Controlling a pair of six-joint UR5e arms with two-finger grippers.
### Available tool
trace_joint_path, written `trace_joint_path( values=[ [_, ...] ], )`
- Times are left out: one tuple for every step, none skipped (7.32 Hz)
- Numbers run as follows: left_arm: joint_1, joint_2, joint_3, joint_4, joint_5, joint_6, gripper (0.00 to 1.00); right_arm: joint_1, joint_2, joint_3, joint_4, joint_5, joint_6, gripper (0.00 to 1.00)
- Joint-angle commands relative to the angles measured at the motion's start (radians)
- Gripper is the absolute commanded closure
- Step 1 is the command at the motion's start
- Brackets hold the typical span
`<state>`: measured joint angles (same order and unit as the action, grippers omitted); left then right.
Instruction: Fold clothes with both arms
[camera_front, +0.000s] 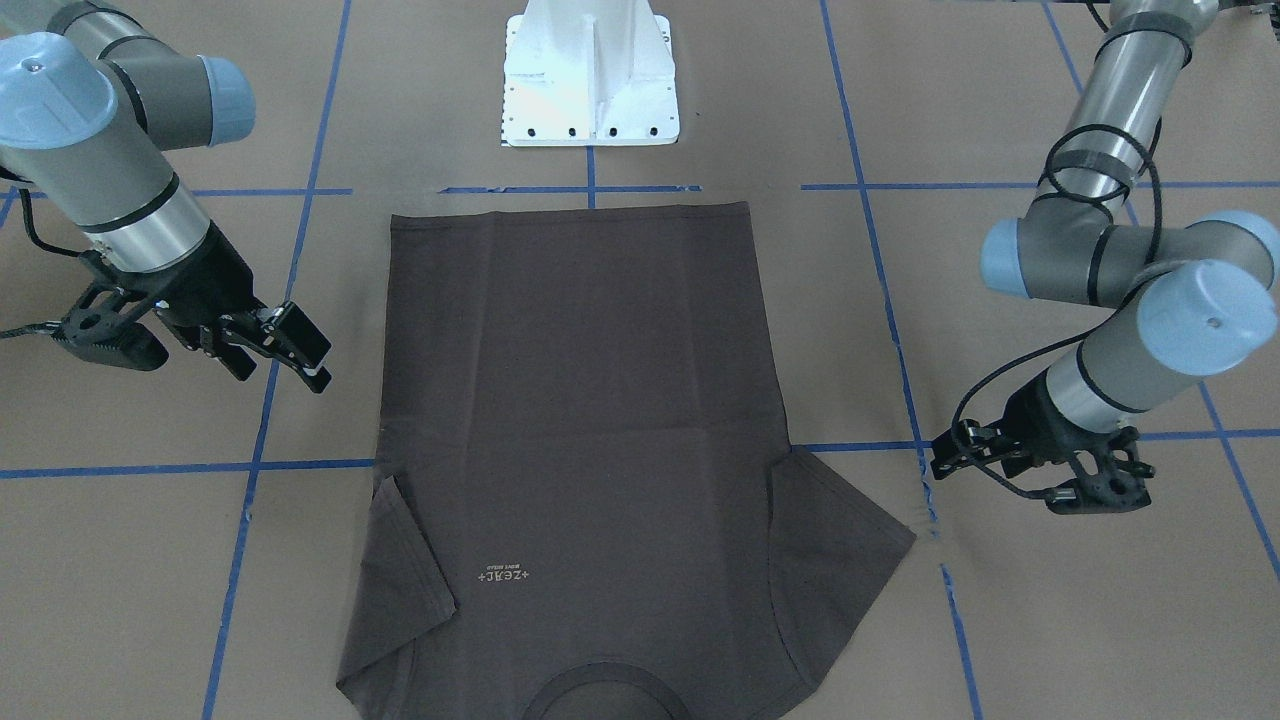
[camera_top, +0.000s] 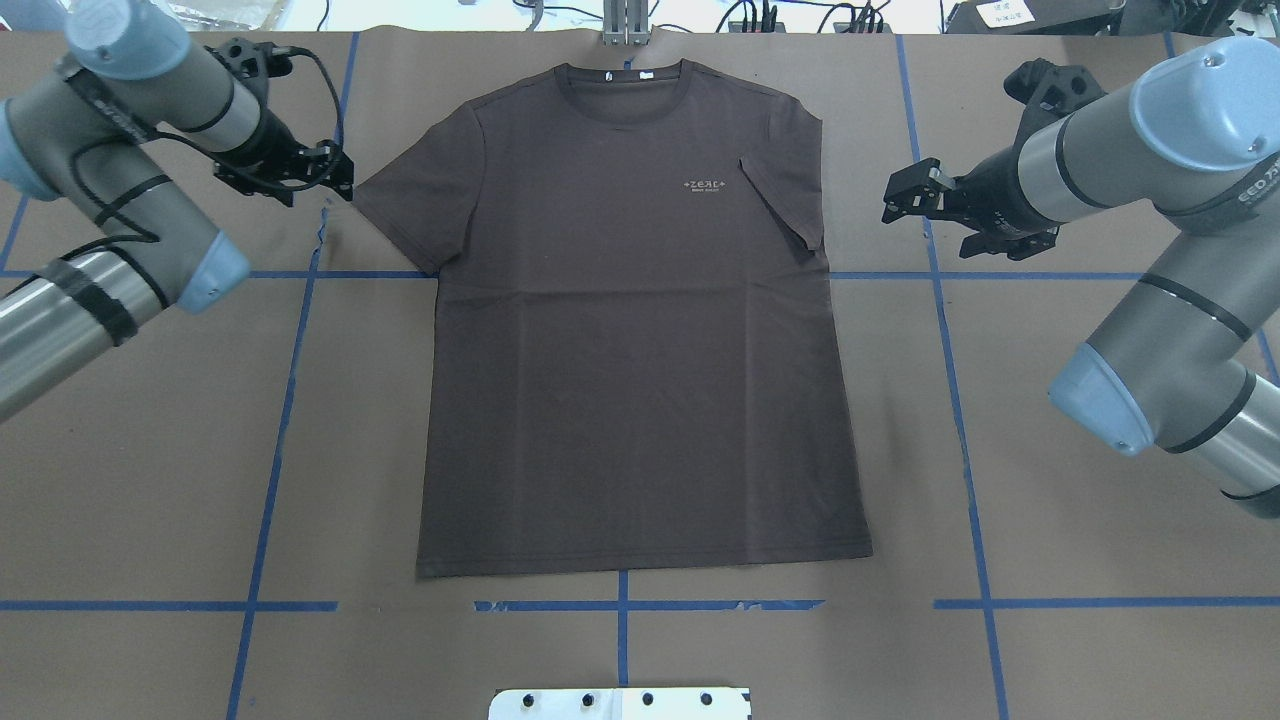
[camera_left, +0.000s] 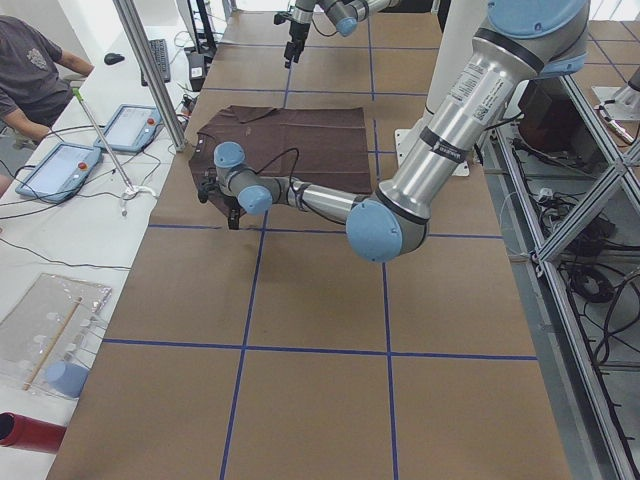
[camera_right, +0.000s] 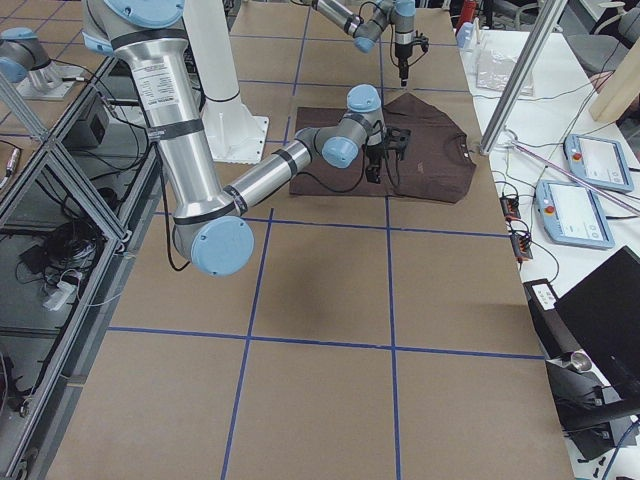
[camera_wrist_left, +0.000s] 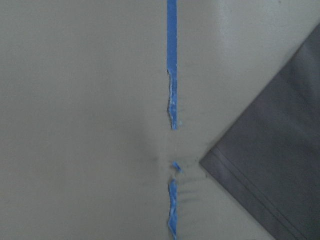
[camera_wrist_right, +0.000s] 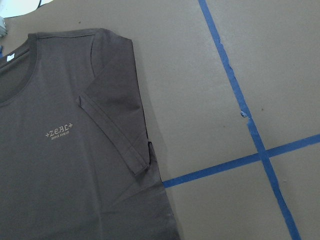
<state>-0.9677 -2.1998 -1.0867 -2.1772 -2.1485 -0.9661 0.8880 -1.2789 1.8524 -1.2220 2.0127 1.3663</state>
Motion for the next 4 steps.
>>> trace_joint_path(
  values=[
    [0.035, -0.044, 0.067, -0.035, 0.047, -0.046, 0.28, -0.007, -0.007, 0.004, 0.003, -0.008, 0.007, 0.0],
    [0.037, -0.046, 0.067, -0.035, 0.056, -0.048, 0.33, -0.014, -0.007, 0.002, 0.003, -0.031, 0.007, 0.0],
    [0.038, -0.046, 0.067, -0.035, 0.083, -0.048, 0.39, -0.021, -0.007, 0.001, 0.003, -0.043, 0.007, 0.0],
    [0.038, -0.047, 0.067, -0.035, 0.09, -0.048, 0.45, -0.03, -0.008, 0.001, 0.003, -0.058, 0.007, 0.0]
  ],
)
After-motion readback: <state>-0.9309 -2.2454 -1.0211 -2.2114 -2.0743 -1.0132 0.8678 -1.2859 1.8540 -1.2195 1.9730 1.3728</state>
